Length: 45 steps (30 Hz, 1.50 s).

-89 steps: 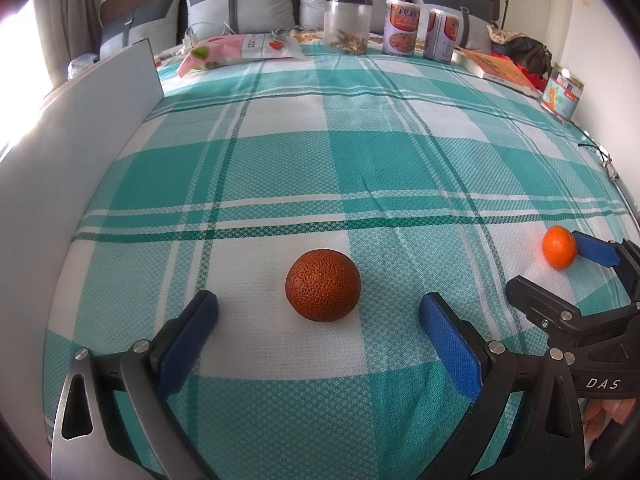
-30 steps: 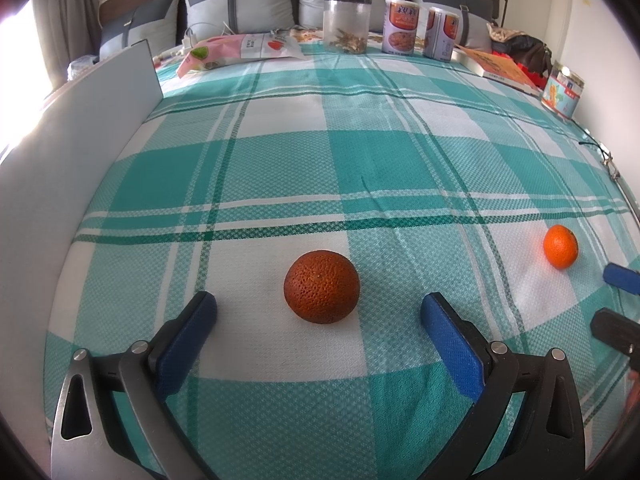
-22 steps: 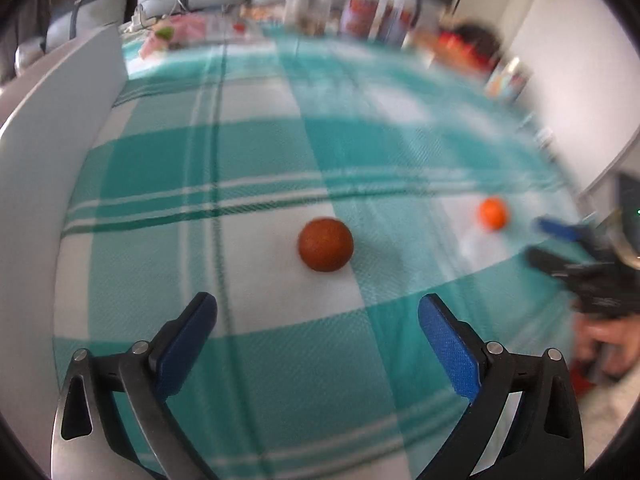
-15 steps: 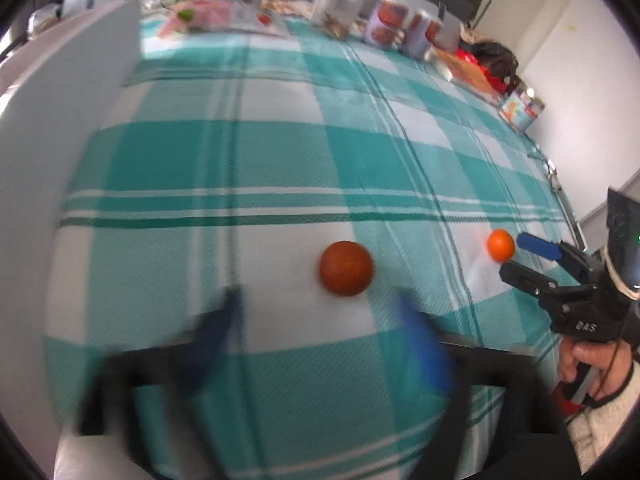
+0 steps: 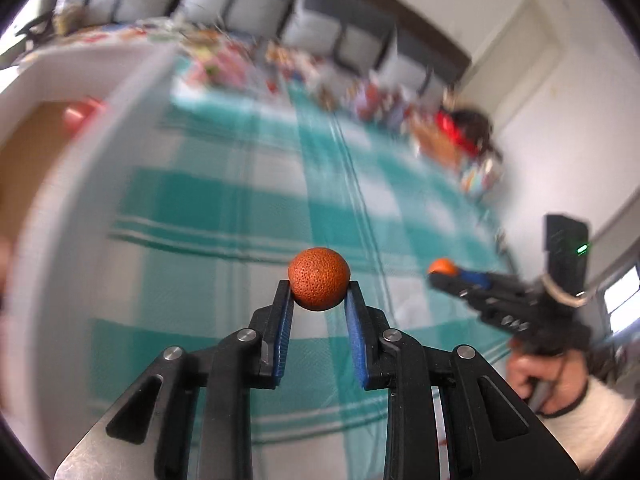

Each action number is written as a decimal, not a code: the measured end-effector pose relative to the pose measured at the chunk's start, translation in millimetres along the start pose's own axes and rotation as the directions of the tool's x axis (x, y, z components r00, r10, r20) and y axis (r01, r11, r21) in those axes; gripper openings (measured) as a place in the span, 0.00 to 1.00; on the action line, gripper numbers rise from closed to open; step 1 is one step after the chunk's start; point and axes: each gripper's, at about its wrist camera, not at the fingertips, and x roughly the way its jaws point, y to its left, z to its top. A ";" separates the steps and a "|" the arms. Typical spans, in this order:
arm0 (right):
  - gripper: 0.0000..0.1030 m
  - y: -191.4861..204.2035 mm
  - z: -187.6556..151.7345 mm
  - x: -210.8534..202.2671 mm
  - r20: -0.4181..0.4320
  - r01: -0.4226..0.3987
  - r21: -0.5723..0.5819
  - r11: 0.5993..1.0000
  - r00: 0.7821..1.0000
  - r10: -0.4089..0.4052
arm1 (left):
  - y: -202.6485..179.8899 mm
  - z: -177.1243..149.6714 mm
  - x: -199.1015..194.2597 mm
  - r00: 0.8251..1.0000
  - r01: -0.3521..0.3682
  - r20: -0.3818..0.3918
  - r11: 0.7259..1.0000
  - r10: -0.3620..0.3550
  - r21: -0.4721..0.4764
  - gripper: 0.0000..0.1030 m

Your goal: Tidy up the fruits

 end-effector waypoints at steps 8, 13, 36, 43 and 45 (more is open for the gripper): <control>0.31 185.5 96.8 20.9 -0.035 -0.292 -0.226 0.929 0.956 0.292 | 124.9 57.9 -87.0 0.962 -0.252 0.067 0.955 0.265 -0.158 0.25; 0.31 280.7 136.5 91.3 -0.150 -0.283 -0.302 0.910 0.957 0.248 | 198.8 76.2 -52.3 0.930 -0.366 -0.056 0.893 0.364 -0.262 0.27; 1.00 314.4 116.9 3.8 -0.034 -0.139 -0.351 0.926 0.990 0.136 | 132.6 3.0 -148.8 0.734 -0.665 -0.032 0.707 0.679 -0.240 0.94; 1.00 308.4 53.6 29.1 -0.169 -0.136 -0.322 0.937 0.982 0.084 | 117.8 -21.8 -167.5 0.658 -0.731 -0.014 0.634 0.753 -0.253 0.94; 1.00 318.8 56.3 20.9 -0.142 -0.108 -0.358 0.927 0.988 0.061 | 118.4 -23.8 -176.5 0.669 -0.716 -0.017 0.638 0.743 -0.283 0.94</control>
